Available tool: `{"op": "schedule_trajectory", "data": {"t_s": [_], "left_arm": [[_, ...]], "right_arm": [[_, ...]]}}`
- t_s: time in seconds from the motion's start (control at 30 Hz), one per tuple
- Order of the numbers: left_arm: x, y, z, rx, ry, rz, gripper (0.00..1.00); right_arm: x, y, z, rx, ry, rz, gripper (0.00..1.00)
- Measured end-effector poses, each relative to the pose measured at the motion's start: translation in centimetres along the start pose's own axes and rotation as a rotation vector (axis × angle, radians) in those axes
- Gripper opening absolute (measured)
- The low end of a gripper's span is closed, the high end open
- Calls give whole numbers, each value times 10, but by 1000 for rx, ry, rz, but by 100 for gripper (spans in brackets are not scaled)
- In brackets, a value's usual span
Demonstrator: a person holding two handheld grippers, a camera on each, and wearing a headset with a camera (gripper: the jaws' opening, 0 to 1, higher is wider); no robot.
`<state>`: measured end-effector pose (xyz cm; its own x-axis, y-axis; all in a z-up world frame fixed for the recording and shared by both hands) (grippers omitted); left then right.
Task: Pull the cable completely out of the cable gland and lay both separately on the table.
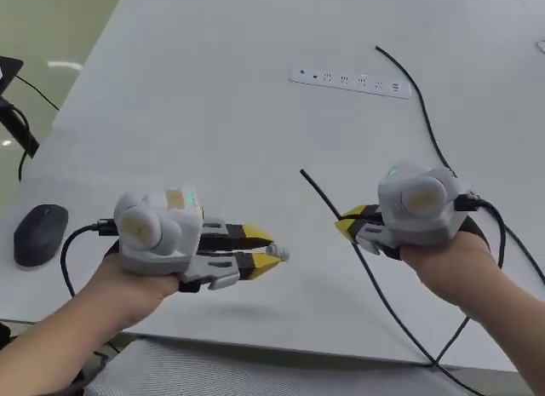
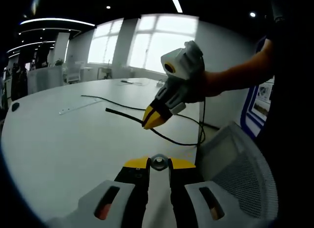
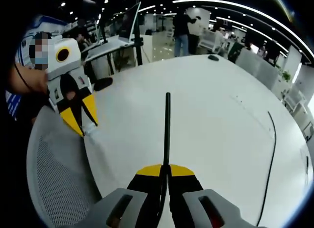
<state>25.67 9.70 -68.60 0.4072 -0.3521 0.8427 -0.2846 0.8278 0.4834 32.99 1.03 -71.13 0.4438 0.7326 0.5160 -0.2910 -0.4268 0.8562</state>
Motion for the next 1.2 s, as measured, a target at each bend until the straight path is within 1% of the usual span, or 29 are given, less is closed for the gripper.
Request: {"op": "schedule_trajectory", "data": {"t_s": [0.07, 0.13, 0.23, 0.3, 0.37, 0.47, 0.5, 0.6, 0.73, 0.9, 1.0, 1.07, 1.1, 1.13, 1.2], "left_arm": [[-3, -1, 0, -1, -1, -4, 15], [-7, -2, -2, 0, 3, -11, 15], [-10, -2, -4, 4, 10, -4, 15], [-14, -3, -6, 4, 20, -4, 15], [-19, -4, -8, 11, 21, -7, 15], [-24, -5, -10, 14, 32, -4, 15], [-28, -6, -11, 15, 34, -6, 15], [-36, -7, -13, 19, 42, -13, 15], [-43, -9, -16, 17, 58, -17, 15], [-47, -9, -20, 19, 64, -19, 15], [-49, -9, -23, 20, 67, -19, 15], [-51, -9, -25, 21, 70, -20, 15], [-53, -9, -27, 21, 72, -19, 15], [-54, -9, -27, 21, 72, -18, 15], [-55, -9, -27, 22, 75, -20, 15]], "right_arm": [[2, -3, 3, -2, 8, -6, 0], [5, -4, 6, 0, -2, -6, 0], [11, -8, 11, -2, -6, -1, 0], [11, -11, 13, -2, -35, -18, 0], [14, -14, 14, -4, -29, -11, 0], [19, -17, 13, -5, -18, -5, 0], [23, -20, 11, -2, -8, -4, 0], [27, -27, 6, -1, 19, -10, 0], [35, -40, 1, 8, 60, -17, 0], [40, -59, -2, 11, 96, -34, 0], [42, -66, -4, 17, 111, -40, 0], [44, -71, -9, 28, 138, -42, 0], [45, -75, -10, 28, 165, -51, 0], [46, -77, -10, 25, 175, -53, 0], [48, -82, -11, 35, 177, -51, 0]]}}
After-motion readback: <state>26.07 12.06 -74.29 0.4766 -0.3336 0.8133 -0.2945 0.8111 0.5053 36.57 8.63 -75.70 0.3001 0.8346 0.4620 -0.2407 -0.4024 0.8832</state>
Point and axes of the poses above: the centre of the closed fingertips' face, and the gripper's own axes: y roughly backward along the fingers, z roughly to its right, x roughly out of its top, the point moved 1 cm from there along y, roughly backward along the fingers, and after that the axes turned 8 degrees about -z, right-handed, at the moved point
